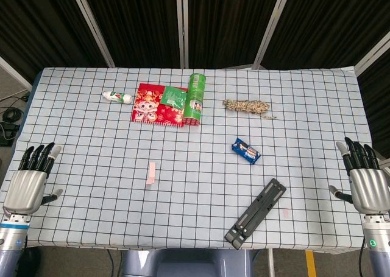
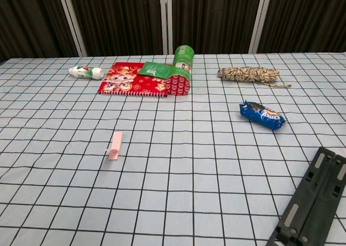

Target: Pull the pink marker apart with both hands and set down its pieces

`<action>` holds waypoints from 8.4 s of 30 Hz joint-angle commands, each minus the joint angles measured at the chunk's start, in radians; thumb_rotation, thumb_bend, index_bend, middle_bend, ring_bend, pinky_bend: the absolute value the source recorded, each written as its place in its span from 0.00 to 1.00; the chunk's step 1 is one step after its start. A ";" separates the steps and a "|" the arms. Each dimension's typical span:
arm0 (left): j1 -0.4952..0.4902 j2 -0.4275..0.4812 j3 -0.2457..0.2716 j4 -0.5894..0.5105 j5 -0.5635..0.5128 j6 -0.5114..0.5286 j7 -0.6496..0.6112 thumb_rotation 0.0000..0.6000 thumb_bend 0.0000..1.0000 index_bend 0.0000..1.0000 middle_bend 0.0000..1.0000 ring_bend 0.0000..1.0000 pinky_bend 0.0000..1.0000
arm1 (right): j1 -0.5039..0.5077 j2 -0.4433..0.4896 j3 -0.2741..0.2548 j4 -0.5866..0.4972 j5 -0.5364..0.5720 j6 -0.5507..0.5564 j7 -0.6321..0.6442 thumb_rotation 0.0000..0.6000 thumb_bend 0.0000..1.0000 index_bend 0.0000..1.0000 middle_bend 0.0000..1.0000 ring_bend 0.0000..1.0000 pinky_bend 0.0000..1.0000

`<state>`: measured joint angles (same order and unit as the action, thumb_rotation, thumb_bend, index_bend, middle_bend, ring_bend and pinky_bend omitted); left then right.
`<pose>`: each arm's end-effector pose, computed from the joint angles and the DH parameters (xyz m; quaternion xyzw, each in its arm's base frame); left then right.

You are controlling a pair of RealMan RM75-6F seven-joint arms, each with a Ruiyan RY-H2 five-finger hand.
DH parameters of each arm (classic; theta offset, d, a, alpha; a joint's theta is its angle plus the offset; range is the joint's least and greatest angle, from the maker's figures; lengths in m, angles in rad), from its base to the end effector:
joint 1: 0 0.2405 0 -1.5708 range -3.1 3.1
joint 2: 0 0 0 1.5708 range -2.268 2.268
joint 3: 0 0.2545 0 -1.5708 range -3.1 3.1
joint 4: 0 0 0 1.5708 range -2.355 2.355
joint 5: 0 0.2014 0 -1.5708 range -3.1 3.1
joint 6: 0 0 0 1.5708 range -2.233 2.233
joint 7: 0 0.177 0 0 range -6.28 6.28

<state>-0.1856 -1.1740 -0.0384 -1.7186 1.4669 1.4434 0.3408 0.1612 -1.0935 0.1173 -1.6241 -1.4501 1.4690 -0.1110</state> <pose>-0.2659 0.2362 0.1327 -0.6537 -0.3226 -0.3444 0.5916 -0.2893 -0.2490 0.1857 0.6036 -0.3252 0.3851 0.6178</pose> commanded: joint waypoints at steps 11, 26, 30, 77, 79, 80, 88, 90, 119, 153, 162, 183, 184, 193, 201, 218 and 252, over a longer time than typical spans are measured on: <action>-0.109 -0.141 -0.009 0.089 0.081 -0.127 -0.091 1.00 0.00 0.13 0.00 0.00 0.00 | 0.006 0.006 0.006 0.007 0.012 -0.024 0.035 1.00 0.00 0.02 0.00 0.00 0.00; -0.294 -0.468 -0.065 0.236 -0.025 -0.358 0.099 1.00 0.23 0.41 0.00 0.00 0.00 | 0.013 -0.003 0.017 0.041 0.049 -0.055 0.049 1.00 0.00 0.03 0.00 0.00 0.00; -0.313 -0.508 -0.071 0.275 -0.039 -0.366 0.133 1.00 0.28 0.44 0.00 0.00 0.00 | 0.015 -0.002 0.020 0.046 0.056 -0.061 0.056 1.00 0.00 0.03 0.00 0.00 0.00; -0.363 -0.572 -0.064 0.335 -0.088 -0.325 0.158 1.00 0.56 0.72 0.00 0.00 0.00 | 0.019 0.006 0.019 0.043 0.068 -0.091 0.098 1.00 0.00 0.05 0.00 0.00 0.00; -0.366 -0.564 -0.079 0.316 -0.088 -0.315 0.139 1.00 0.56 0.76 0.00 0.00 0.00 | 0.018 0.003 0.023 0.032 0.079 -0.095 0.123 1.00 0.00 0.06 0.00 0.00 0.00; -0.369 -0.560 -0.087 0.307 -0.087 -0.312 0.127 1.00 0.56 0.77 0.00 0.00 0.00 | 0.017 0.003 0.025 0.025 0.083 -0.099 0.143 1.00 0.00 0.06 0.00 0.00 0.00; -0.446 -0.514 -0.211 0.201 -0.092 -0.317 0.083 1.00 0.56 0.83 0.00 0.00 0.00 | 0.100 0.034 0.055 -0.025 0.107 -0.264 0.307 1.00 0.00 0.11 0.00 0.00 0.00; -0.474 -0.507 -0.250 0.171 -0.113 -0.334 0.073 1.00 0.56 0.84 0.00 0.00 0.00 | 0.130 0.032 0.076 -0.041 0.120 -0.298 0.338 1.00 0.00 0.15 0.00 0.00 0.00; -0.841 -0.637 -0.546 0.154 -0.652 -0.378 0.154 1.00 0.57 0.87 0.00 0.00 0.00 | 0.431 -0.357 0.271 -0.068 0.535 -0.383 0.229 1.00 0.00 0.44 0.08 0.00 0.00; -0.933 -0.715 -0.582 0.208 -0.753 -0.325 -0.027 1.00 0.57 0.87 0.00 0.00 0.00 | 0.487 -0.462 0.299 -0.037 0.600 -0.358 0.133 1.00 0.12 0.58 0.09 0.00 0.00; -0.942 -0.719 -0.580 0.208 -0.762 -0.313 -0.037 1.00 0.57 0.87 0.00 0.00 0.00 | 0.484 -0.452 0.301 -0.051 0.601 -0.365 0.132 1.00 0.15 0.60 0.09 0.00 0.00; -0.954 -0.733 -0.571 0.221 -0.760 -0.312 -0.085 1.00 0.57 0.88 0.00 0.00 0.00 | 0.487 -0.447 0.308 -0.065 0.619 -0.368 0.124 1.00 0.18 0.61 0.10 0.00 0.00; -0.954 -0.734 -0.571 0.222 -0.760 -0.312 -0.087 1.00 0.57 0.88 0.00 0.00 0.00 | 0.488 -0.447 0.309 -0.066 0.619 -0.368 0.123 1.00 0.18 0.61 0.10 0.00 0.00; -0.962 -0.740 -0.571 0.229 -0.759 -0.308 -0.089 1.00 0.57 0.88 0.00 0.00 0.00 | 0.486 -0.446 0.309 -0.068 0.624 -0.367 0.126 1.00 0.22 0.63 0.10 0.00 0.00; -0.958 -0.735 -0.568 0.226 -0.759 -0.308 -0.094 1.00 0.57 0.88 0.00 0.00 0.00 | 0.485 -0.444 0.307 -0.070 0.621 -0.368 0.129 1.00 0.28 0.66 0.11 0.00 0.00; -0.953 -0.729 -0.560 0.214 -0.756 -0.305 -0.095 1.00 0.57 0.88 0.00 0.00 0.00 | 0.483 -0.447 0.292 -0.062 0.608 -0.363 0.114 1.00 0.44 0.79 0.14 0.00 0.00; -0.574 -0.256 -0.247 -0.073 -0.554 -0.273 -0.102 1.00 0.00 0.00 0.00 0.00 0.00 | 0.424 -0.422 0.069 0.083 0.427 -0.352 -0.081 1.00 0.00 0.18 0.02 0.00 0.00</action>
<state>-0.7992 -1.4765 -0.3302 -1.7765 0.8678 1.1866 0.2586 0.5893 -1.5245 0.1916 -1.5336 -1.0189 1.1211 -0.1865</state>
